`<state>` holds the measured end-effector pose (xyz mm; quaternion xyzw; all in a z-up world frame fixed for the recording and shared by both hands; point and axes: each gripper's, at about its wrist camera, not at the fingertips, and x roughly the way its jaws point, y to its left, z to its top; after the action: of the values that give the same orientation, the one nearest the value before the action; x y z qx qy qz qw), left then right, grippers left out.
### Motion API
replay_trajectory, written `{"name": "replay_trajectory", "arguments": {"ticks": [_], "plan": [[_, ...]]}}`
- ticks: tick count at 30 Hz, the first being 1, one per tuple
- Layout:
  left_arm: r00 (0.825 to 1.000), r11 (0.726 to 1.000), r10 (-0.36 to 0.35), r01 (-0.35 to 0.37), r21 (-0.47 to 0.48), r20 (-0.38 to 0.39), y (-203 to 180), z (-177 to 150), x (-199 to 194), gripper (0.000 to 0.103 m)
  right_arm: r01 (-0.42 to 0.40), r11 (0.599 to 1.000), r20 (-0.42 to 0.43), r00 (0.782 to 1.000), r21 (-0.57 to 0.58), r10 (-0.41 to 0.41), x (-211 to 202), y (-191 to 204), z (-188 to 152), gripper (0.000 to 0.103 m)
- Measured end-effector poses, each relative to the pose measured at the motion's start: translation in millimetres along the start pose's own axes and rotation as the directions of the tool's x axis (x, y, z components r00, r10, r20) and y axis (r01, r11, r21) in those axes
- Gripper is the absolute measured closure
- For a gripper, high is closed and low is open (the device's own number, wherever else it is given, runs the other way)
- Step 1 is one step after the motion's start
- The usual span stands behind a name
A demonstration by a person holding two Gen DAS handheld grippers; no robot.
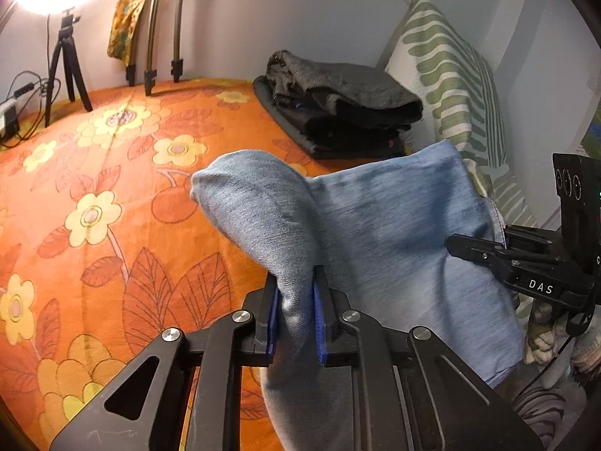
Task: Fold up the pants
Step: 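Grasp the folded jeans' edge with the left tool while the right tool grasps beside it, then lift the folded jeans with both tools and carry them onto the dark clothes stack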
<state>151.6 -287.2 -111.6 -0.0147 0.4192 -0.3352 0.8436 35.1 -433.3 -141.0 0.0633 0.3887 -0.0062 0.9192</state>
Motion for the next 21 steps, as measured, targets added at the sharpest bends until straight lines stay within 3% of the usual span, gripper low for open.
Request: {"name": "replay_trajectory", "arguments": {"ticks": [13,21], "plan": [[0.998,0.999,-0.035,0.033,0.035,0.056,-21.0,7.3,-36.2,0.09,-0.001,1.0,0.083,0.997,0.003,0.001,-44.3,25.0,0.5,0.082],[0.991,0.996,-0.059,0.05,0.069,0.123,-33.0,30.4,-62.0,0.091,0.017,1.0,0.168,0.986,-0.014,-0.014,-77.6,37.1,13.9,0.083]]}}
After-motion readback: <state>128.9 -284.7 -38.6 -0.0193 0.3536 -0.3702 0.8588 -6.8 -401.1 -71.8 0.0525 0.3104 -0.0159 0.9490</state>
